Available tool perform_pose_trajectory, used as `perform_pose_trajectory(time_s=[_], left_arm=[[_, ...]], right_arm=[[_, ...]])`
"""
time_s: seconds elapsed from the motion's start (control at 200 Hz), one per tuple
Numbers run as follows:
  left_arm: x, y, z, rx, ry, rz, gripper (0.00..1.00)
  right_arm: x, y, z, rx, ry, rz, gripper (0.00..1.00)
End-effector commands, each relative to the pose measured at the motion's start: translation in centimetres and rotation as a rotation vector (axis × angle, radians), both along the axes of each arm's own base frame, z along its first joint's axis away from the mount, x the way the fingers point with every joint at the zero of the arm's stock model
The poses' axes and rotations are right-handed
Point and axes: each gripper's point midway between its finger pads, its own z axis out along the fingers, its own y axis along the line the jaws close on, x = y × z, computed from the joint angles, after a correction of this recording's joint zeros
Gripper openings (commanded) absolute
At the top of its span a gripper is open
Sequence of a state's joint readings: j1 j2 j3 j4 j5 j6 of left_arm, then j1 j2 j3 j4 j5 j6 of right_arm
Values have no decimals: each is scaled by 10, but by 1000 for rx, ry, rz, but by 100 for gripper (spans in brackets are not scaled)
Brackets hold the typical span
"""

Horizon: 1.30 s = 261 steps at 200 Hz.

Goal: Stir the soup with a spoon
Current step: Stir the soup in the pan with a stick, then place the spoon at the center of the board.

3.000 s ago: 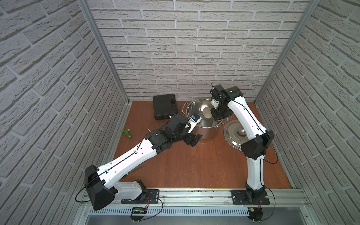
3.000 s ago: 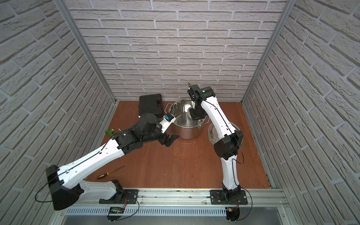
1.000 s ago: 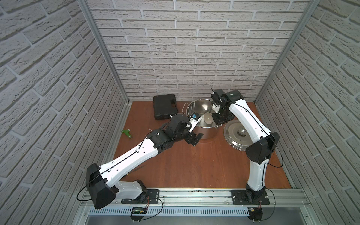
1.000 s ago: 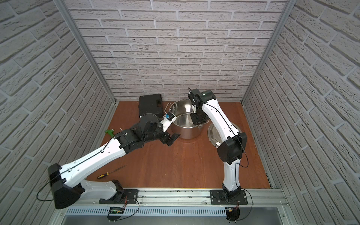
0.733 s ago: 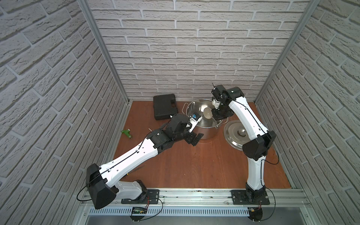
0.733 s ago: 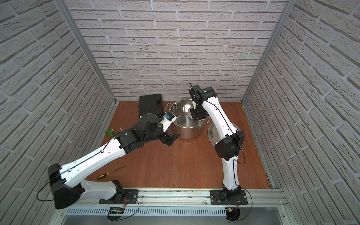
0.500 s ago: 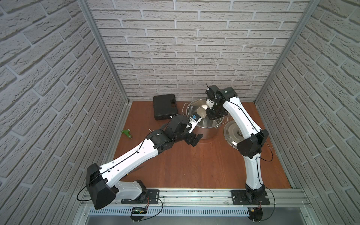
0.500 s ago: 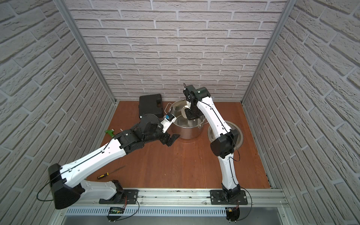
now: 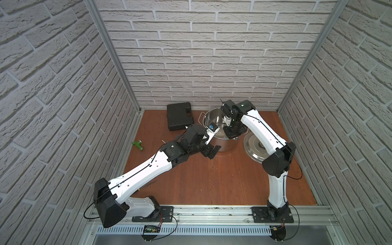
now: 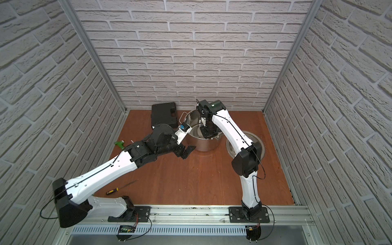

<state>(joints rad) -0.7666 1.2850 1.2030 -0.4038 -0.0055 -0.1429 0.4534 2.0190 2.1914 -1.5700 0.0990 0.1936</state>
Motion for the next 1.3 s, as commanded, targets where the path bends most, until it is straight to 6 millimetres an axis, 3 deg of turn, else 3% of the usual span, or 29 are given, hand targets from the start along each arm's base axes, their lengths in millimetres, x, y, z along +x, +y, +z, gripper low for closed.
perform_pose_trajectory(time_s=[0.0, 0.225, 0.44, 0.72, 0.82, 0.92, 1.085, 1.185, 1.3], left_arm=[[4, 0, 16, -47, -37, 15, 98], [-1, 5, 25, -69, -46, 33, 98], [-7, 18, 37, -101, -58, 87, 98], [-9, 42, 68, -197, -102, 206, 98], [-8, 57, 82, -251, -142, 280, 98], [-7, 79, 99, -289, -204, 372, 98], [-10, 117, 115, -310, -282, 516, 98], [-15, 128, 109, -305, -278, 550, 98], [-20, 136, 98, -316, -253, 580, 98]], right_arm=[[-1, -21, 31, 5, -105, -32, 2], [10, -49, 40, -30, -146, -104, 2], [7, -34, 68, 82, -204, -98, 2], [-37, -32, 137, 271, -422, -88, 2], [-63, -21, 148, 329, -489, -13, 2], [-91, 5, 137, 446, -460, 64, 2], [-131, 71, 109, 763, -382, 113, 2], [-135, 101, 87, 891, -397, 61, 2], [-130, 133, 47, 983, -405, -26, 2]])
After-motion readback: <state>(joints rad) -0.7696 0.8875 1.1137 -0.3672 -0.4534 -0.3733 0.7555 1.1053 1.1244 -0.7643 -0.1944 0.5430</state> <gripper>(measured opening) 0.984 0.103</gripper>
